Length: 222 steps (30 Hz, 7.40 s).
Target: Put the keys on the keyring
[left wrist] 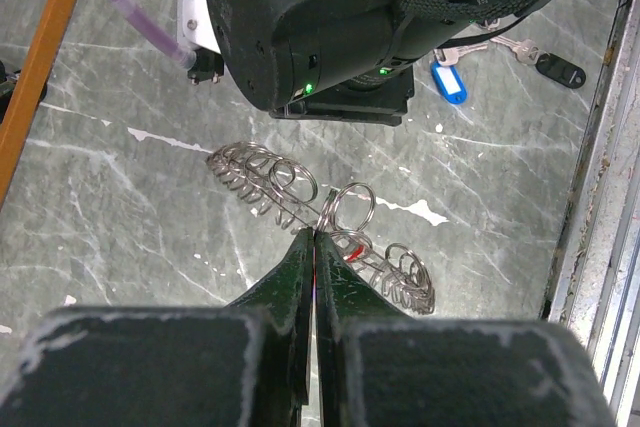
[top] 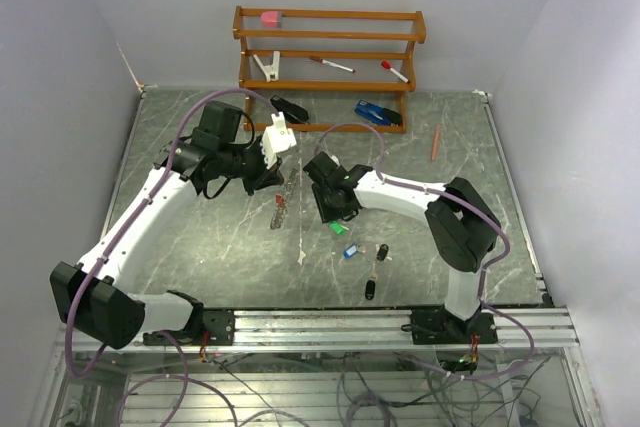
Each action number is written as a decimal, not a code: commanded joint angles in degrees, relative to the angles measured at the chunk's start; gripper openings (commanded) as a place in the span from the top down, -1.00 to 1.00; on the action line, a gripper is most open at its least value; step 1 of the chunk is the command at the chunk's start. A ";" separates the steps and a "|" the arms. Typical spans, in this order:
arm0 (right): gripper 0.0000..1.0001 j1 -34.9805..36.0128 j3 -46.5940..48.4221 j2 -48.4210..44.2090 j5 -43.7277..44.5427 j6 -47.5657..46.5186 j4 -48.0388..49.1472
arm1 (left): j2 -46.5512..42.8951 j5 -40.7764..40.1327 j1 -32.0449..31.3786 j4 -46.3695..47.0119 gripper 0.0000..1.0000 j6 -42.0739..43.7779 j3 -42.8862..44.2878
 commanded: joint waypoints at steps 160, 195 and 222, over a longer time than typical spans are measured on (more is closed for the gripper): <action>0.39 -0.47 -0.18 -1.42 5.84 1.41 -2.70 | -0.93 2.09 1.75 1.71 0.86 0.06 0.31; 0.69 -0.63 0.72 2.54 4.73 1.79 -3.94 | -1.84 1.74 2.25 1.66 0.86 0.33 -0.38; 1.00 -3.62 -13.50 -19.10 -6.30 -4.94 9.54 | -1.03 3.87 1.99 -1.06 0.86 0.74 3.15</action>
